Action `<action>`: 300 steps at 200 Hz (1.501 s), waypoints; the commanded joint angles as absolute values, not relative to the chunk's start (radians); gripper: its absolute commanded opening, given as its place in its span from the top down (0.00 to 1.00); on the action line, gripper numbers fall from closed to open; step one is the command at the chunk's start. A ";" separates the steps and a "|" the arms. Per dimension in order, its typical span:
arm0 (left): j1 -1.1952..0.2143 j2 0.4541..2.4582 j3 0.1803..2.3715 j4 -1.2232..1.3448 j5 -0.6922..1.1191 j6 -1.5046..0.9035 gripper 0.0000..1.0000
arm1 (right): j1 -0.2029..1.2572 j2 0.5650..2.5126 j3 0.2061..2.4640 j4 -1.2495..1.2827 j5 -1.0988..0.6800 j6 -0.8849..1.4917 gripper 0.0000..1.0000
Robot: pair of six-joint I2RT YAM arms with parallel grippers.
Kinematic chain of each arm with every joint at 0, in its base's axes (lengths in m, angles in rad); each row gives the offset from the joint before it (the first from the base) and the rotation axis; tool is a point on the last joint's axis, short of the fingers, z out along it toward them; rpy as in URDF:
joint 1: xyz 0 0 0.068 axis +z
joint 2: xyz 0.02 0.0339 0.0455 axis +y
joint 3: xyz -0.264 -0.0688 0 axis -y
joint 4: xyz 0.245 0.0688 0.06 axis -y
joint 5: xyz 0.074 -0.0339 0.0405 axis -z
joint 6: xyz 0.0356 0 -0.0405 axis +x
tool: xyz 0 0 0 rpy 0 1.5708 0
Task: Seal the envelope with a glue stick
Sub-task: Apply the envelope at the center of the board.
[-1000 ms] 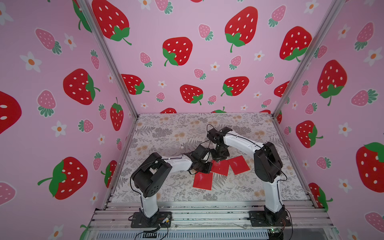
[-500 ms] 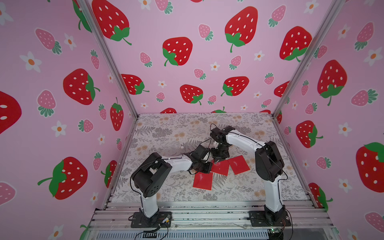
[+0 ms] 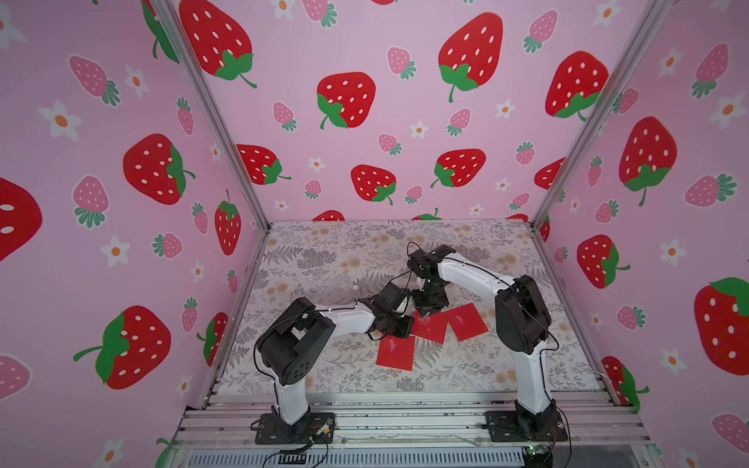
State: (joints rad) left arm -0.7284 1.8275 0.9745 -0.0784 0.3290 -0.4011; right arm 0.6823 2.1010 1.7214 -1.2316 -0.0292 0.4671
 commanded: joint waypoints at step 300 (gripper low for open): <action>-0.732 1.815 0.947 -0.121 0.314 -0.399 1.00 | 0.680 2.125 1.692 -1.331 0.042 0.457 1.00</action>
State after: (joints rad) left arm -0.7288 1.8259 0.9730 -0.0757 0.3252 -0.4011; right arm 0.6804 2.0960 1.7157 -1.3201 0.0643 0.4599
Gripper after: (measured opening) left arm 0.047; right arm 0.207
